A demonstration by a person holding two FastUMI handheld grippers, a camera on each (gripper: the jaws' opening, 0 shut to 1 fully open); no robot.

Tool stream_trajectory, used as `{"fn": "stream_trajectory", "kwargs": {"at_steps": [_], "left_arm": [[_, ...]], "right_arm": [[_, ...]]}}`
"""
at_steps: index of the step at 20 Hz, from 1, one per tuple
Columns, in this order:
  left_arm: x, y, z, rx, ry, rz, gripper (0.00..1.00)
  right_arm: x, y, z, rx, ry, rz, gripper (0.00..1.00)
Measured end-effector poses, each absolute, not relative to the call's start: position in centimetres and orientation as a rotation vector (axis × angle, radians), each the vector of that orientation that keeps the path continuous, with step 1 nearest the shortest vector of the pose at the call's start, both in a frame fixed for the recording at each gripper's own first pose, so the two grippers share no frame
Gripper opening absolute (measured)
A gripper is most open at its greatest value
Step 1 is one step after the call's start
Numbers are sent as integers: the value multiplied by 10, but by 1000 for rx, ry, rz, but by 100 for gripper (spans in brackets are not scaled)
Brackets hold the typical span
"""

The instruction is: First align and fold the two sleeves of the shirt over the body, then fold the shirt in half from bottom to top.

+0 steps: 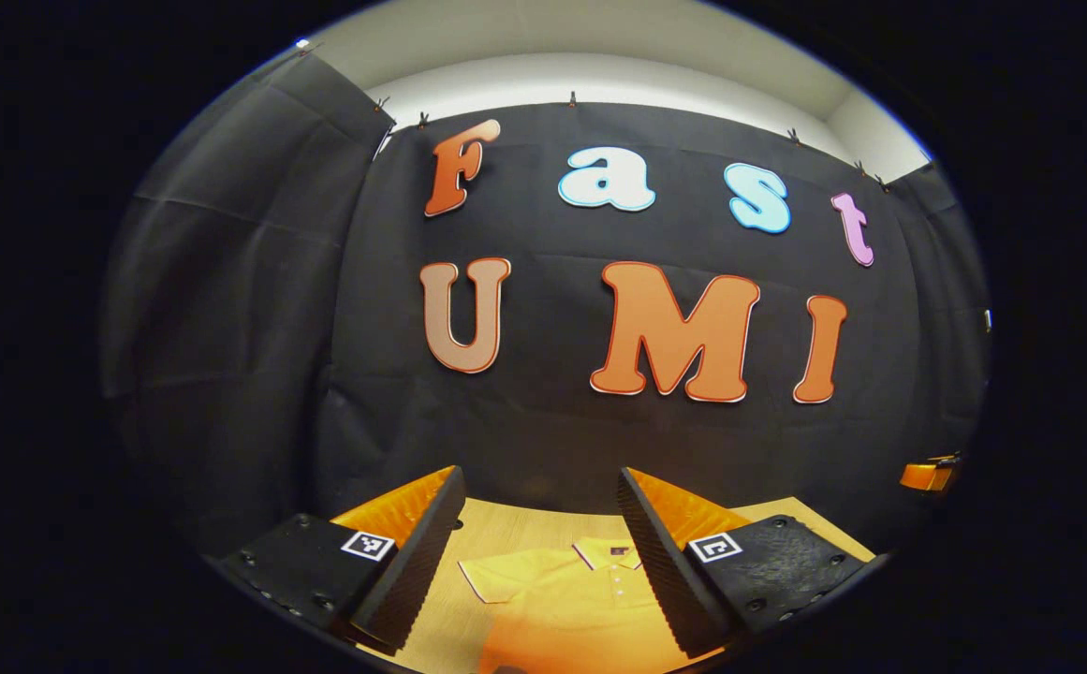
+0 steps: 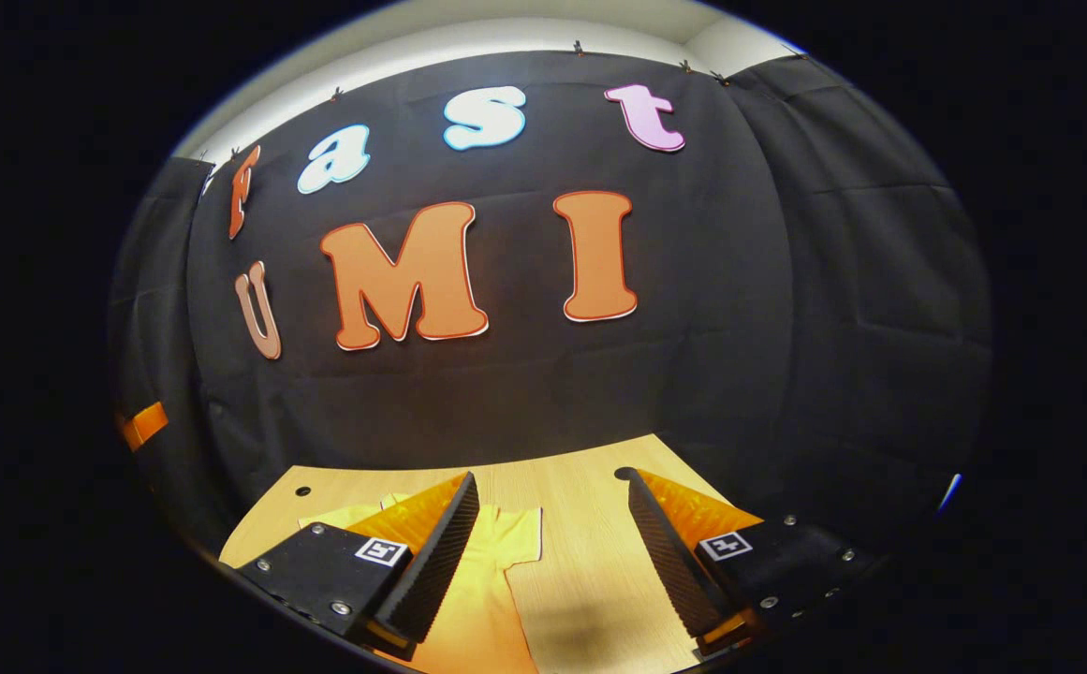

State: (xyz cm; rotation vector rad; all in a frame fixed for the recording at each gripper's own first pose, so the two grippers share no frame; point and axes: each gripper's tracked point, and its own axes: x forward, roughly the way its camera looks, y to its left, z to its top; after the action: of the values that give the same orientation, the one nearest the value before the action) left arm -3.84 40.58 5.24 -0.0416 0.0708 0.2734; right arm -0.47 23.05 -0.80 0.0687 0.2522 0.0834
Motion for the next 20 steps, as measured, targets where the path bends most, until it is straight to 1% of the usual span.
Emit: {"fn": "stream_trajectory", "kwargs": {"at_steps": [2, 7, 10, 14, 16, 20], "left_arm": [[-23, 419, 49, -43, 78, 261, 98], [-11, 436, 28, -49, 112, 252, 98], [-8, 440, 21, -56, 128, 243, 98], [0, 462, 10, -18, 152, 266, 98], [2, 470, 6, -34, 155, 283, 98], [5, 480, -9, -63, 179, 300, 98]], "right_arm": [[-4, 237, -12, 42, 268, 69, 97], [4, 251, -25, -5, 316, 63, 98], [21, 259, -34, 2, 366, 67, 97], [67, 277, -56, 13, 500, 91, 97], [93, 288, -69, 7, 573, 126, 98], [131, 304, -115, 29, 740, 159, 97]]}}
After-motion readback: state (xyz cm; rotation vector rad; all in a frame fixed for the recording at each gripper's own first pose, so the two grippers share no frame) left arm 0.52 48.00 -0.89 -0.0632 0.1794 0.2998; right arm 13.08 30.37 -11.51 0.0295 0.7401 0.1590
